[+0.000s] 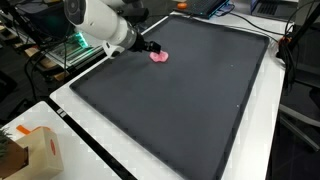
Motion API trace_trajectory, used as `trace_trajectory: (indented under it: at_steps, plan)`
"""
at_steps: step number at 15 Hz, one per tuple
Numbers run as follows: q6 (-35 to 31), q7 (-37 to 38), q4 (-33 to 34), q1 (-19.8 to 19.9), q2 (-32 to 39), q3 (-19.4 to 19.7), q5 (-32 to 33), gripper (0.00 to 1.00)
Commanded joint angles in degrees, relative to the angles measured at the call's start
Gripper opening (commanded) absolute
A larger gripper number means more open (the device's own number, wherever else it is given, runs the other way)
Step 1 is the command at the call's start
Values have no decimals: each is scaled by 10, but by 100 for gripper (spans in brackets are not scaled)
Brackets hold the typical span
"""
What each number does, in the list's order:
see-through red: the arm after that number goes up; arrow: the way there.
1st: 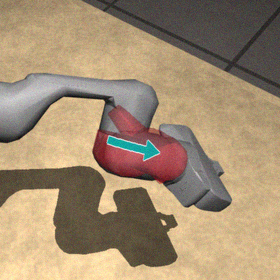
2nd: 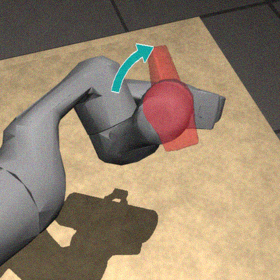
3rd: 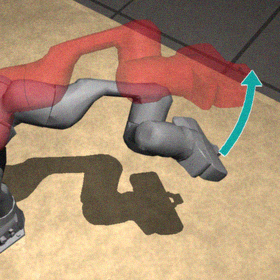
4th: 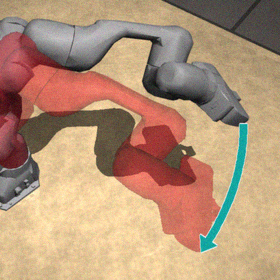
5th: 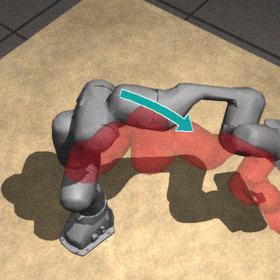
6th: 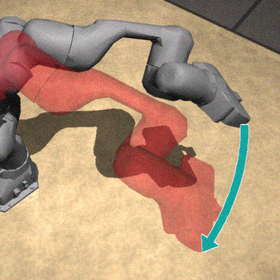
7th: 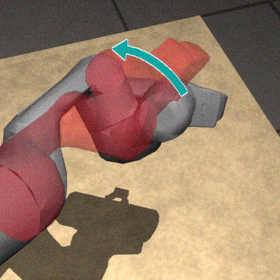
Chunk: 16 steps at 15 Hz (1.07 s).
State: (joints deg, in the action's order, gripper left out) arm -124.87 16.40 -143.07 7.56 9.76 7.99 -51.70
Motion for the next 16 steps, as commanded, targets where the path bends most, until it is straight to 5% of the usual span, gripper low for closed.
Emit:
trace_trajectory:
  at_steps: [1,16]
  plan:
    - [-30,-8,-25,-18,-42,-8,19,100]
    - [-58,-27,-12,-73,-152,-80,321,100]
